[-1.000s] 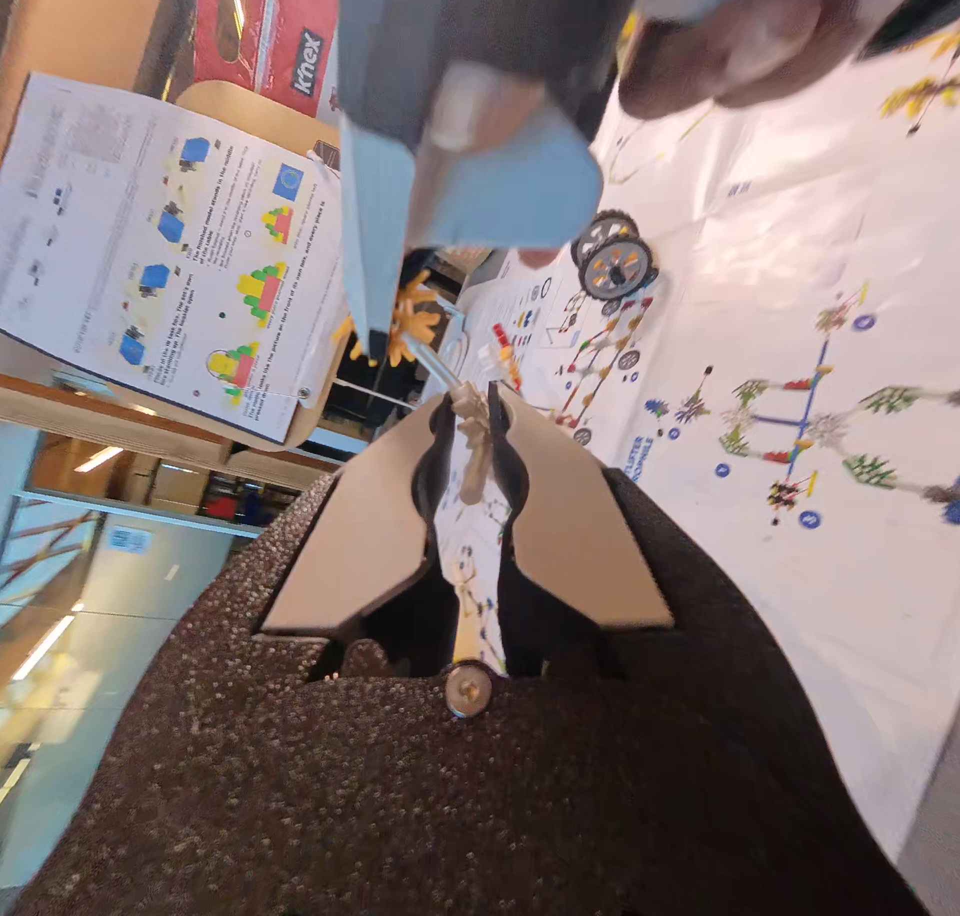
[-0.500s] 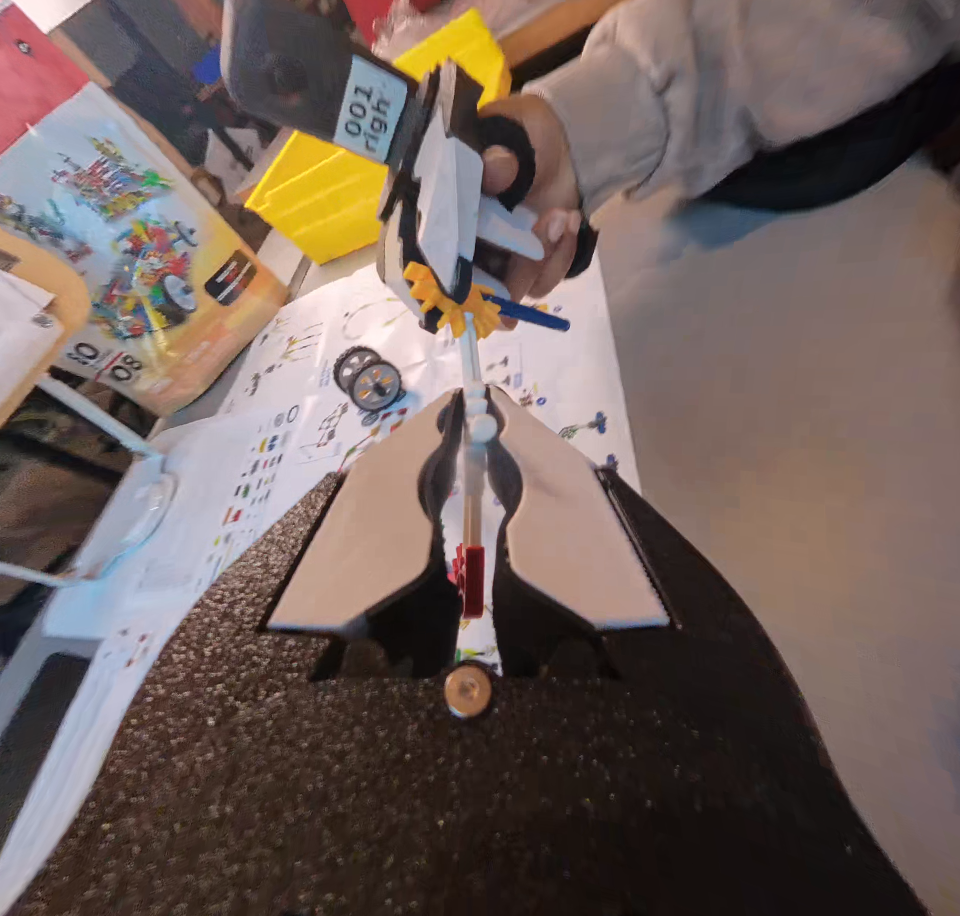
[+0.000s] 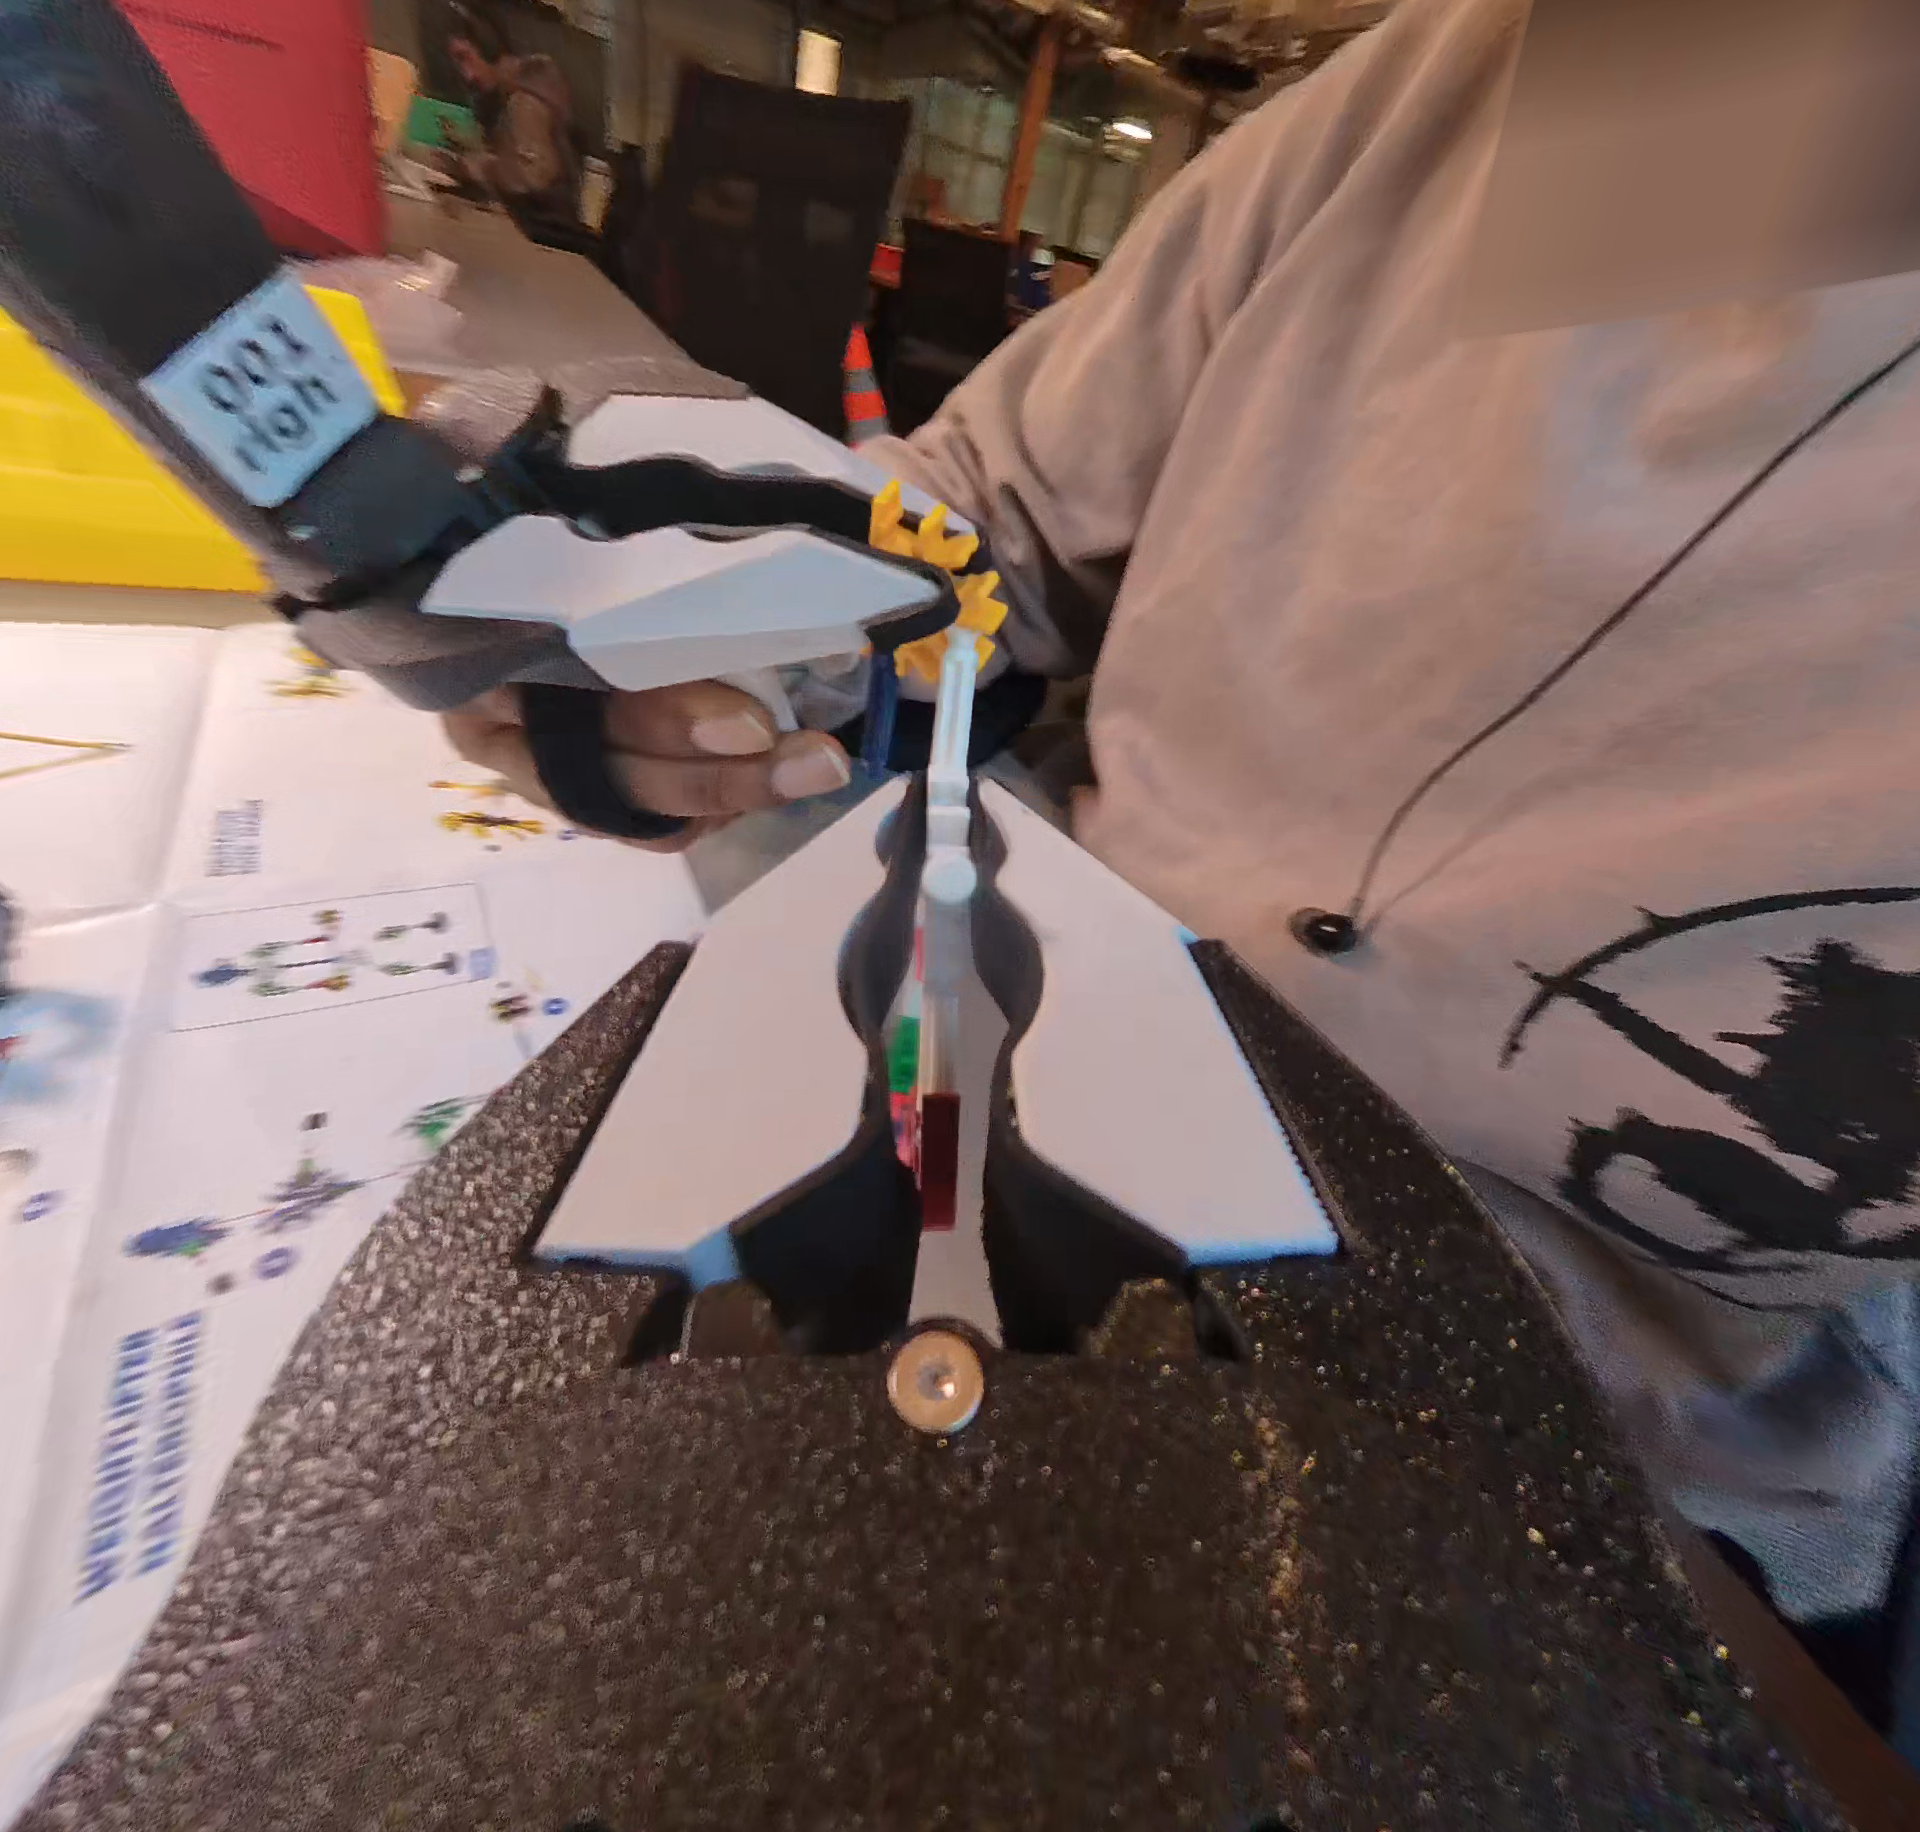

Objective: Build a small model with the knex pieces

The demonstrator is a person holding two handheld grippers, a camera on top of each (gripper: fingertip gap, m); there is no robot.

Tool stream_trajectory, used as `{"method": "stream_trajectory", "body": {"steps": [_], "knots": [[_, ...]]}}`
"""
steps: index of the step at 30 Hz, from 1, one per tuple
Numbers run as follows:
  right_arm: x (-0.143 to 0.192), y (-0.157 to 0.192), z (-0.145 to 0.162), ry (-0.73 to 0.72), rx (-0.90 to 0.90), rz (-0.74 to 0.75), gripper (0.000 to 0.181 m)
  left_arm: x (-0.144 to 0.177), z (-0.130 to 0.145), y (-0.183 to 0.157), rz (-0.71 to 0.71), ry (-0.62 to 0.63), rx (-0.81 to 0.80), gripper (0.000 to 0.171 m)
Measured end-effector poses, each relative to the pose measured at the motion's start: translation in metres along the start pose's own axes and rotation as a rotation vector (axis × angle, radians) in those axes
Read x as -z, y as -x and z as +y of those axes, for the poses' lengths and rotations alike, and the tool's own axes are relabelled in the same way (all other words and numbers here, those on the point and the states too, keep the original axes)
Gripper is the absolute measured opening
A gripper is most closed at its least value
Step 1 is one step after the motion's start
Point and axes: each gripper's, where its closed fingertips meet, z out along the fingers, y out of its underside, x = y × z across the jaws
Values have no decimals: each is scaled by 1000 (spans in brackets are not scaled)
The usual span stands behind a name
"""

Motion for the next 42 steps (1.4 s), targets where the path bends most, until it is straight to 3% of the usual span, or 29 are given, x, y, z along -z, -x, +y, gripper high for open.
{"method": "stream_trajectory", "body": {"steps": [3, 7, 10, 12, 13, 15, 17, 20, 23, 25, 26, 28, 30, 32, 35, 38, 42], "knots": [[-7, 10, 11, 12, -30, -101, 3, -8, 5, -15, 156, 4, 78, 5], [4, 17, -5, -77, 32, -136, 3, -4, -13, -9, 138, -67, 96, 4], [2, 28, -5, -52, 93, -168, 4, -2, -23, -16, 164, -100, 98, 4], [-2, 37, -1, -42, 103, -224, 4, -7, -22, -24, 212, -97, 101, 4], [2, 54, -6, -82, 84, -332, 3, -5, -23, -29, 248, -110, 117, 4], [4, 62, -11, -96, 123, -316, 3, 10, -32, -23, 246, -209, 153, 4], [8, 54, -19, -118, 166, -213, 3, 30, -41, -3, 134, -289, 164, 4], [36, 22, -39, -176, 206, 39, 3, 57, -44, 47, -190, -337, 199, 4], [72, -22, -50, -205, 176, 336, 3, 74, -13, 93, -497, -220, 353, 5], [83, -34, -50, -229, 119, 393, 3, 82, 11, 111, -643, -137, 469, 14], [86, -38, -50, -246, 100, 411, 3, 88, 22, 119, -729, -88, 494, 26], [86, -45, -48, -258, 79, 437, 4, 104, 30, 126, -891, 13, 434, 47], [83, -49, -48, -280, 68, 438, 4, 117, 19, 124, -1001, 85, 291, 53], [79, -50, -52, -325, 66, 427, 4, 114, 0, 114, -1020, 98, 158, 53], [69, -51, -57, -378, 72, 411, 4, 90, -16, 99, -942, 61, 62, 55], [54, -49, -57, -404, 91, 392, 4, 66, -11, 93, -872, 79, 41, 58], [44, -41, -58, -402, 142, 384, 4, 59, -9, 89, -834, 117, 7, 64]]}}
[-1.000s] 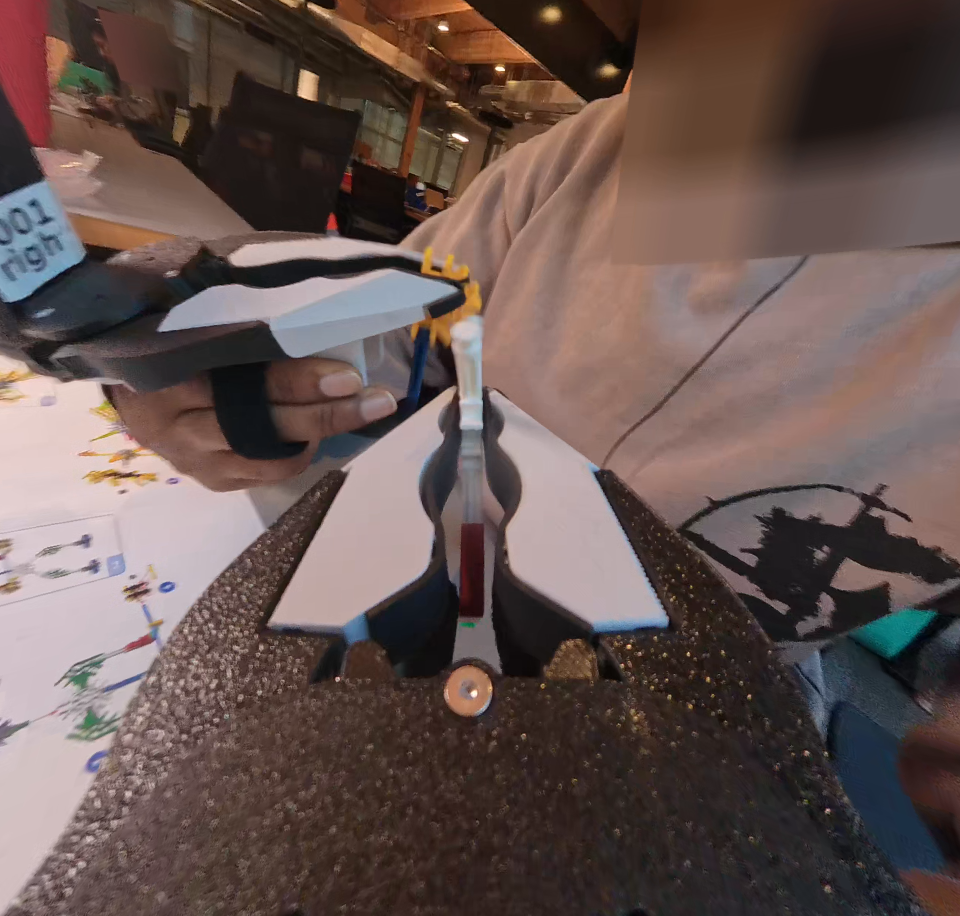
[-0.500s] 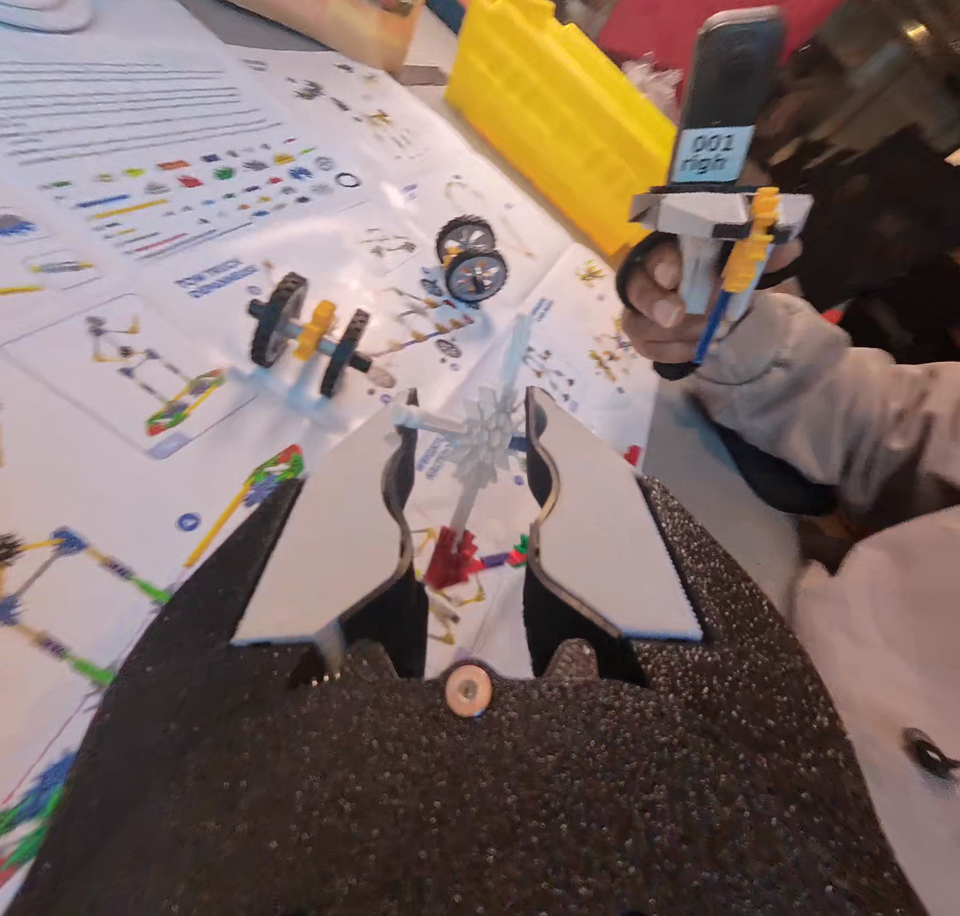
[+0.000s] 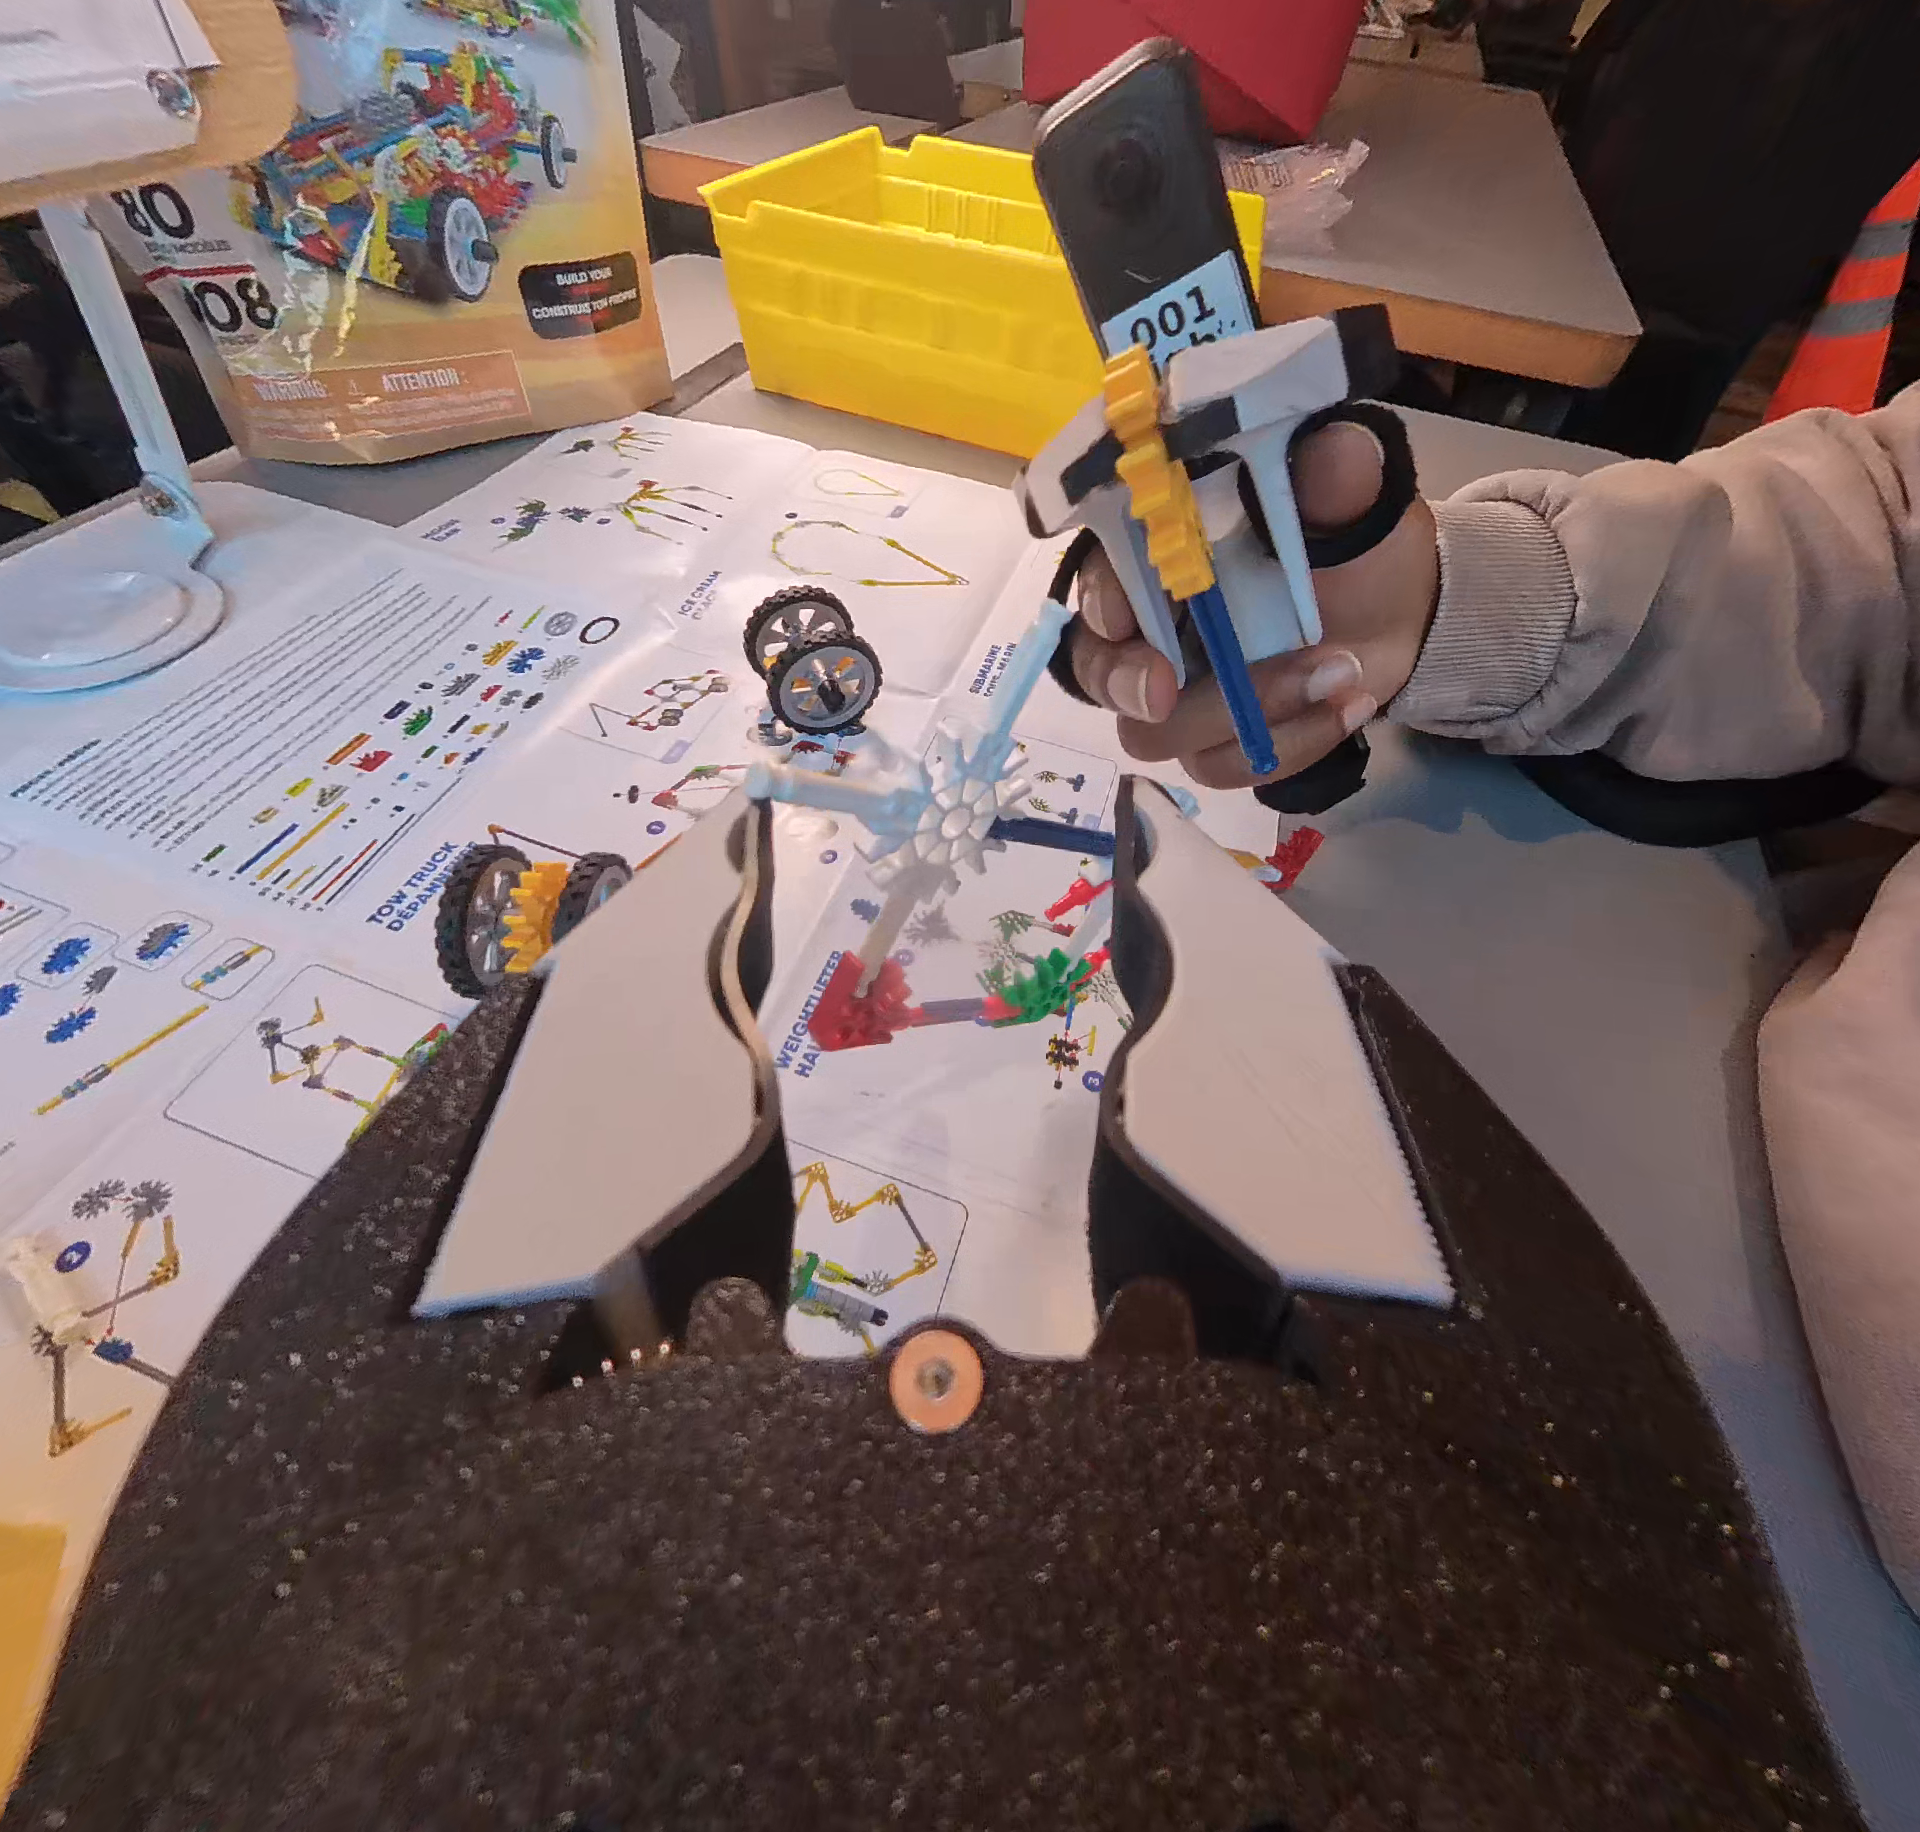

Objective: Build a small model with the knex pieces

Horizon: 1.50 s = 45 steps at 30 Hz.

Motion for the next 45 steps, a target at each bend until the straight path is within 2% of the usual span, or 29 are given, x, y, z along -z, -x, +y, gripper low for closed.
{"method": "stream_trajectory", "body": {"steps": [3, 5, 7, 8, 9, 11, 14, 17, 20, 22, 25, 27, 28, 30, 33, 36, 39, 42, 45], "knots": [[3, 4, -7, -19, 52, 14, 4, 8, 3, 14, 21, 31, 205, 79], [4, 5, -12, -47, 53, 14, 4, 15, -6, 23, 5, -43, 250, 79], [4, 6, -15, -60, 51, 13, 4, 18, -5, 31, -90, -28, 142, 88], [3, 6, -14, -59, 55, 14, 4, 16, -4, 27, -83, -3, 98, 89], [3, 5, -13, -55, 59, 18, 4, 14, -6, 17, -35, 6, 76, 93], [2, 5, -11, -46, 59, 21, 4, 12, -10, -6, 59, 1, -40, 87], [3, 6, -12, -47, 62, 22, 4, 7, 1, -2, -69, 106, -291, 92], [5, 6, -16, -54, 74, 29, 4, 7, 4, 10, -165, 146, -366, 99], [7, 5, -18, -62, 78, 36, 4, 8, -2, 5, -122, 101, -309, 98], [6, 6, -20, -71, 76, 35, 4, 6, -8, -8, -31, 35, -208, 88], [2, 8, -19, -78, 84, 36, 3, -2, -18, -42, 197, -76, 28, 62], [-1, 8, -16, -78, 86, 42, 3, -8, -21, -59, 303, -122, 113, 43], [-3, 8, -13, -77, 82, 41, 3, -11, -23, -64, 325, -138, 128, 35], [0, 7, -14, -93, 73, 50, 3, -15, -23, -54, 255, -153, 125, 9], [3, 4, -13, -61, 54, 59, 3, -13, -21, -54, 271, -139, 113, 5], [0, 10, -3, 21, 25, 31, 4, -14, -12, -51, 196, -75, -47, 3], [-4, 24, 3, 42, -79, -57, 7, -9, -11, -45, 110, -40, -226, 3], [-6, 26, 16, 73, -129, -84, 8, -7, -3, -38, 12, 25, -444, 3], [-6, 26, 21, 65, -217, -121, 7, -7, 5, -43, -26, 67, -588, 4]]}}
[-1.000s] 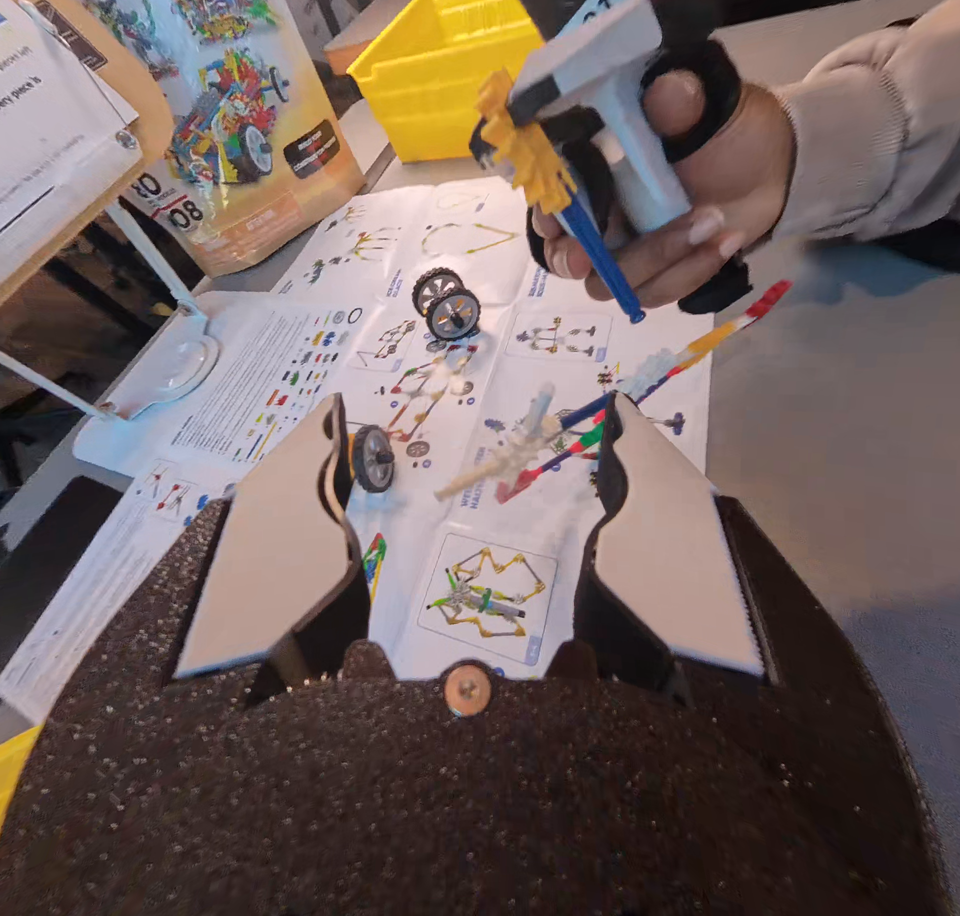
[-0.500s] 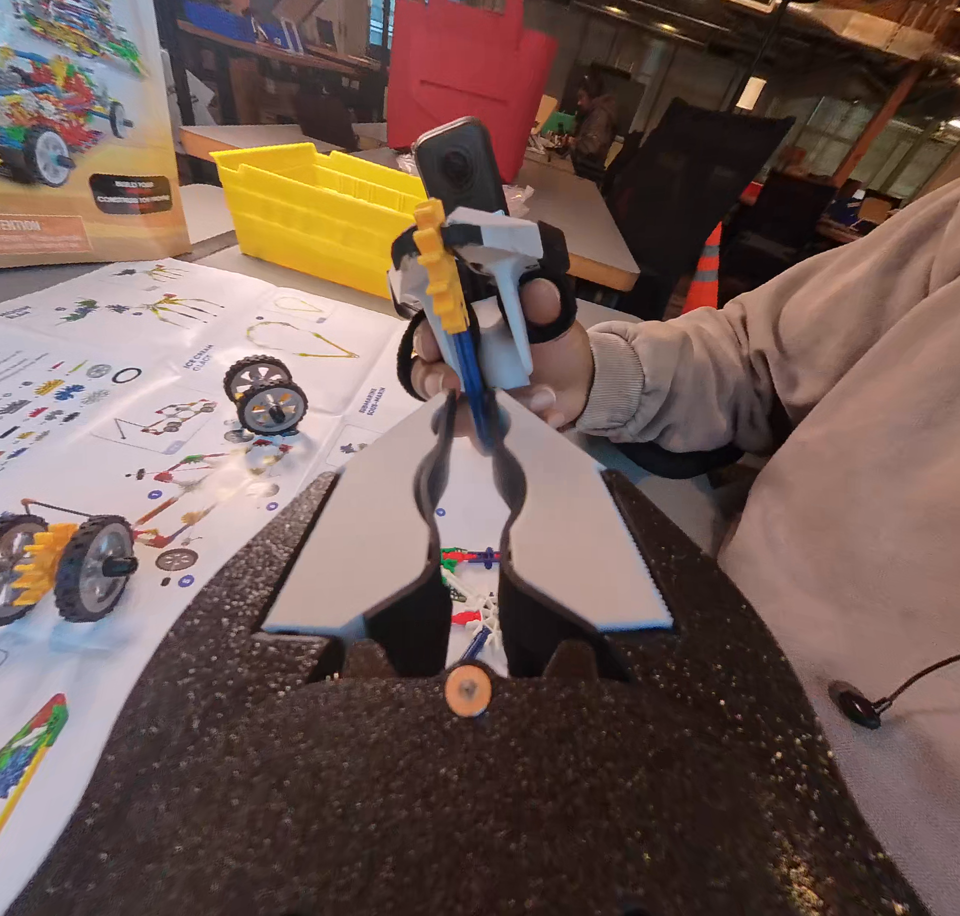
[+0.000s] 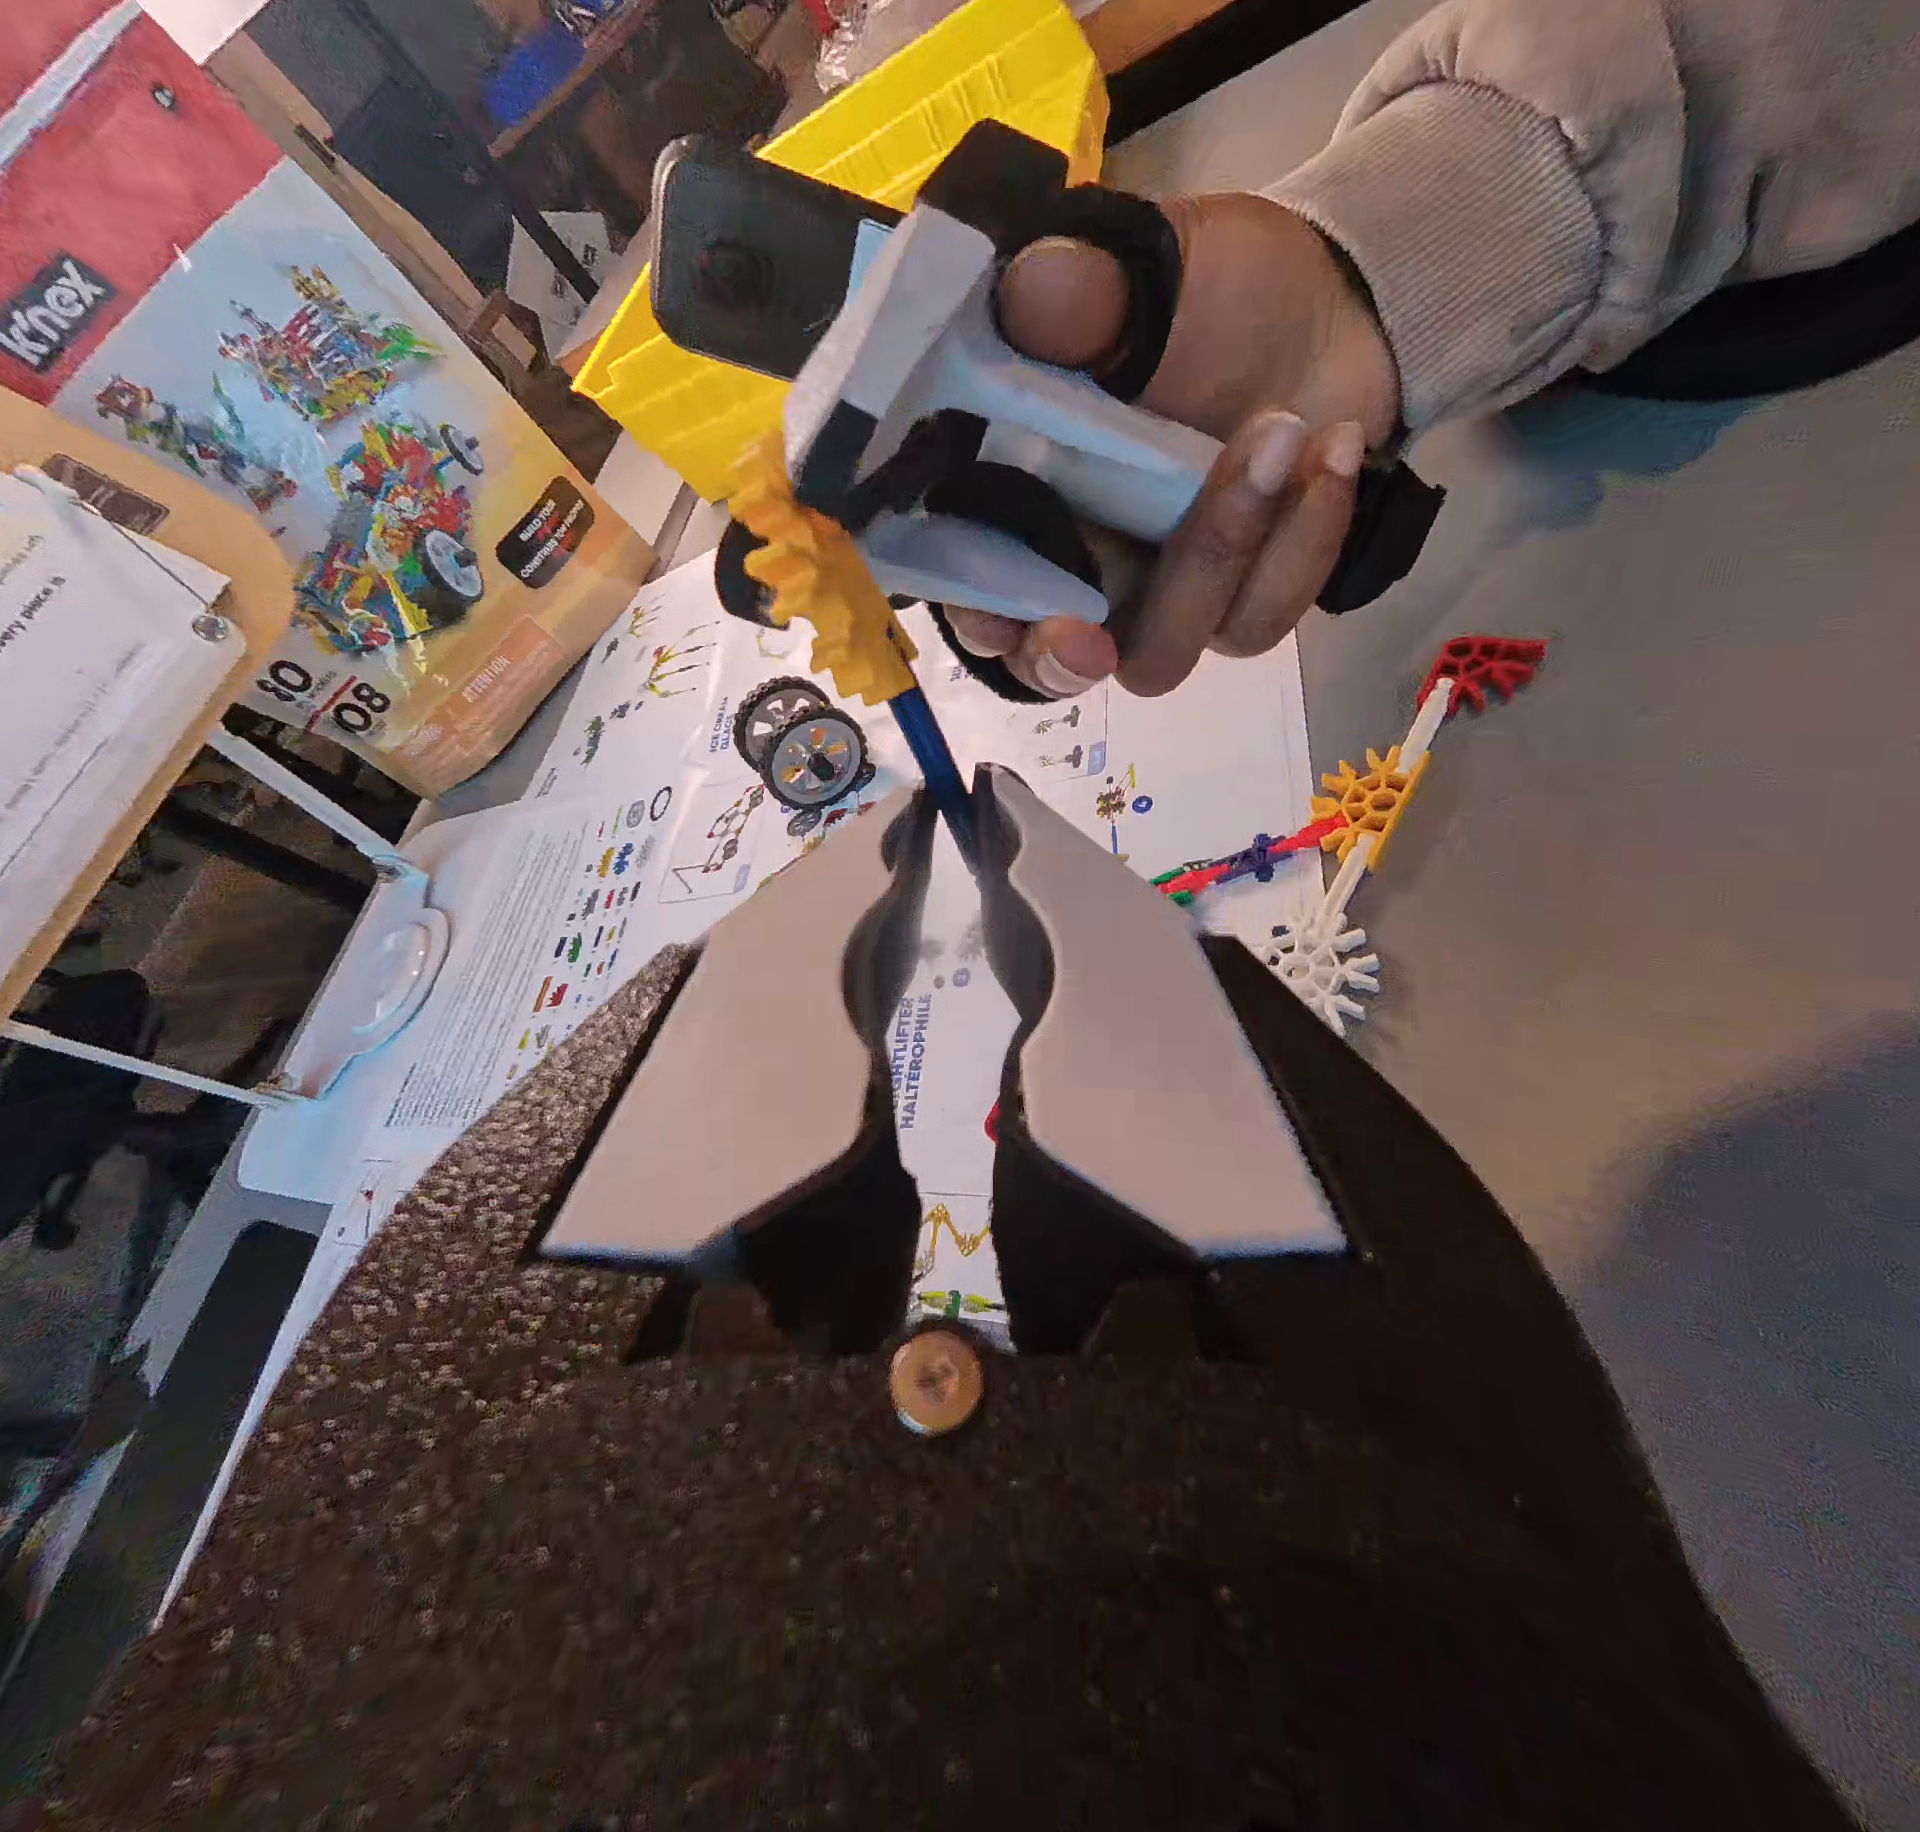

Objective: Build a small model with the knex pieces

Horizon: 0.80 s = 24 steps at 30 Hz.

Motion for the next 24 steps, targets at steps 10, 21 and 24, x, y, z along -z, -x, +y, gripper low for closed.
{"method": "stream_trajectory", "body": {"steps": [10, 21, 24], "knots": [[21, -28, 21, 479, 719, 366, 13, 7, 30, -8, 189, 93, 278, 2], [36, -55, 68, 910, 1079, 488, 7, 1, 57, -44, 323, 293, 207, 2], [34, -57, 71, 894, 1063, 476, 17, 2, 65, -46, 337, 333, 203, 2]]}}
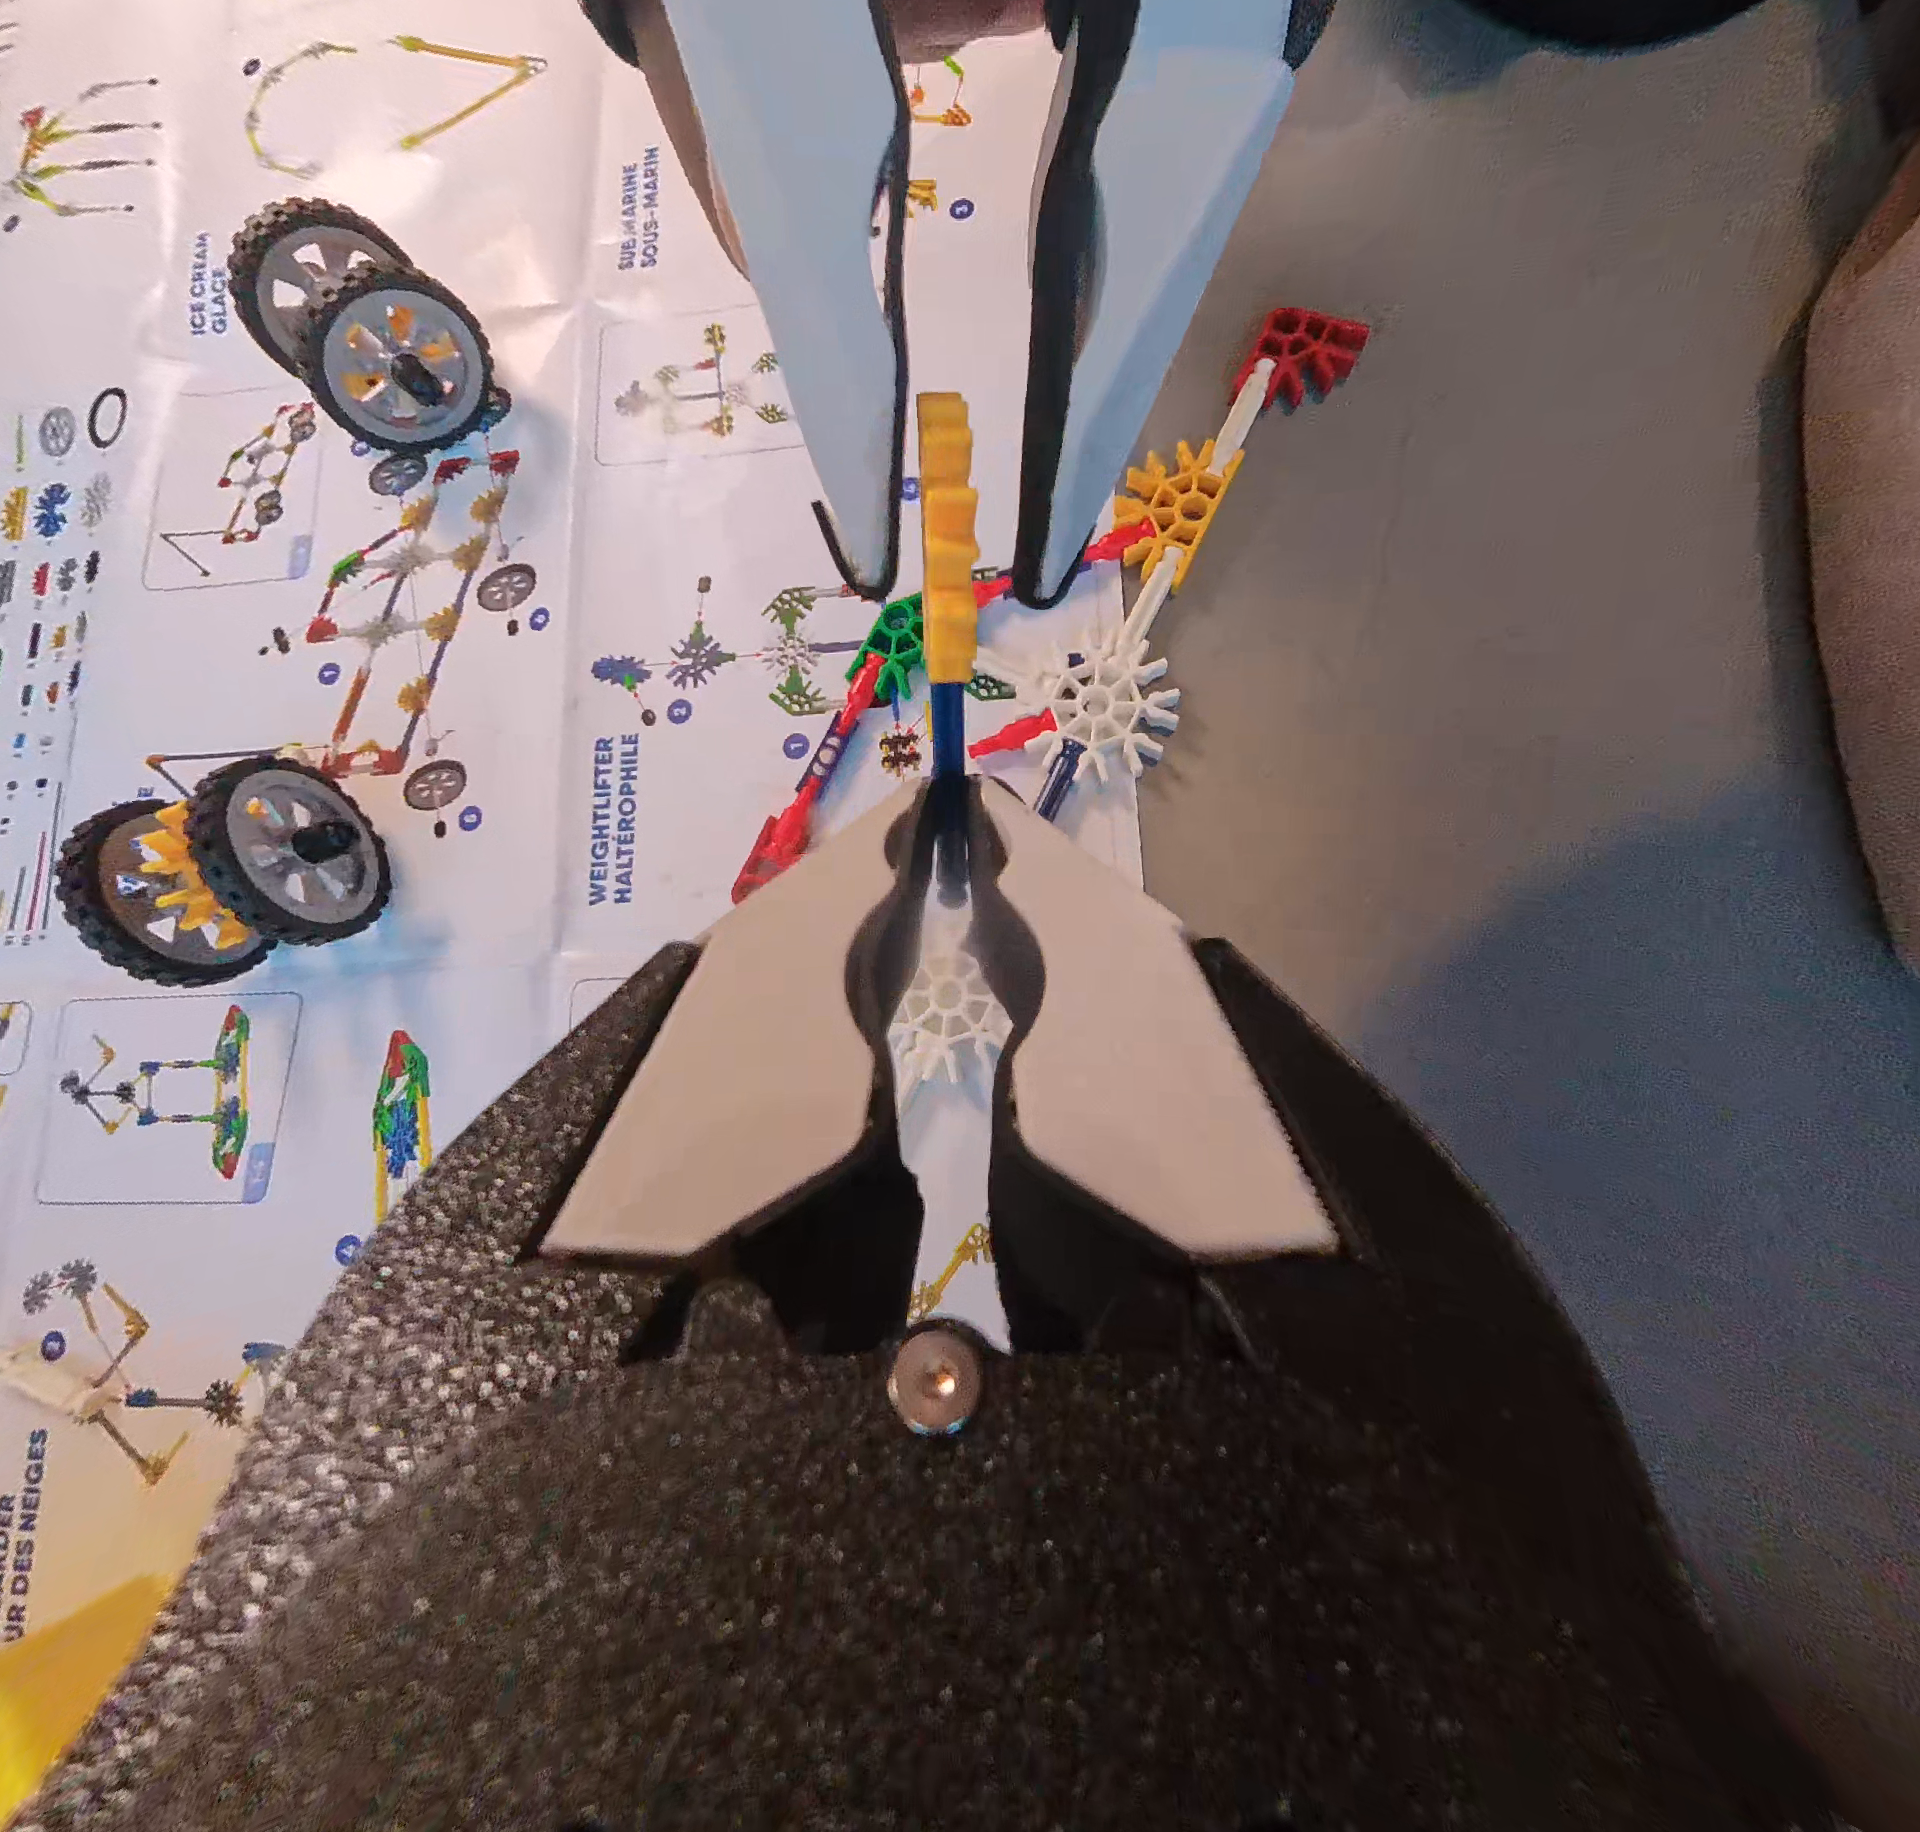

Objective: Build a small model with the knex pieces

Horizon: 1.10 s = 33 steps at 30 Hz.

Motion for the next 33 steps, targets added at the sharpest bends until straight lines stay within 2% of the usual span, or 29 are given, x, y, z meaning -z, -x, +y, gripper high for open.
{"method": "stream_trajectory", "body": {"steps": [3, 7, 11, 13, 15, 17, 20, 23, 26, 27, 28, 29, 30, 31, 33], "knots": [[-3, 2, 2, 8, 8, -5, 7, -3, 5, -1, 9, 21, -2, 2], [-3, 1, 5, 20, -32, -19, 4, -4, 6, 3, -7, -3, 9, 3], [6, -20, -4, -96, -183, 42, 3, 8, -12, 19, -45, -202, 81, 6], [9, -27, -7, -157, -253, 57, 3, 12, -24, 23, -85, -273, 65, 18], [8, -26, -9, -176, -272, 43, 3, 10, -26, 24, -135, -262, 14, 4], [6, -22, -10, -179, -276, 22, 4, 10, -25, 20, -109, -252, -4, 2], [6, -10, -17, -192, -264, -47, 3, 15, -25, 8, -38, -246, -64, 2], [0, 9, -13, -122, -197, -137, 3, 7, -15, -9, 53, -140, -161, 1], [-2, 22, -10, -89, -204, -253, 3, 1, -9, -20, 129, -53, -243, 1], [1, 33, -12, -85, -199, -342, 1, -1, -13, -13, 97, -45, -256, 2], [4, 68, -15, -56, -232, -547, 2, 3, -21, 0, 57, -59, -277, 2], [-2, 100, -10, 5, -183, -650, 3, 12, -33, 12, 46, -94, -270, 1], [-12, 113, 4, 76, -66, -620, 3, 21, -46, 14, 75, -118, -283, 1], [-15, 105, -4, 29, -90, -581, 3, 24, -53, 11, 97, -94, -328, 2], [0, 68, -26, -81, -219, -559, 3, 21, -59, 10, 96, -61, -367, 2]]}}
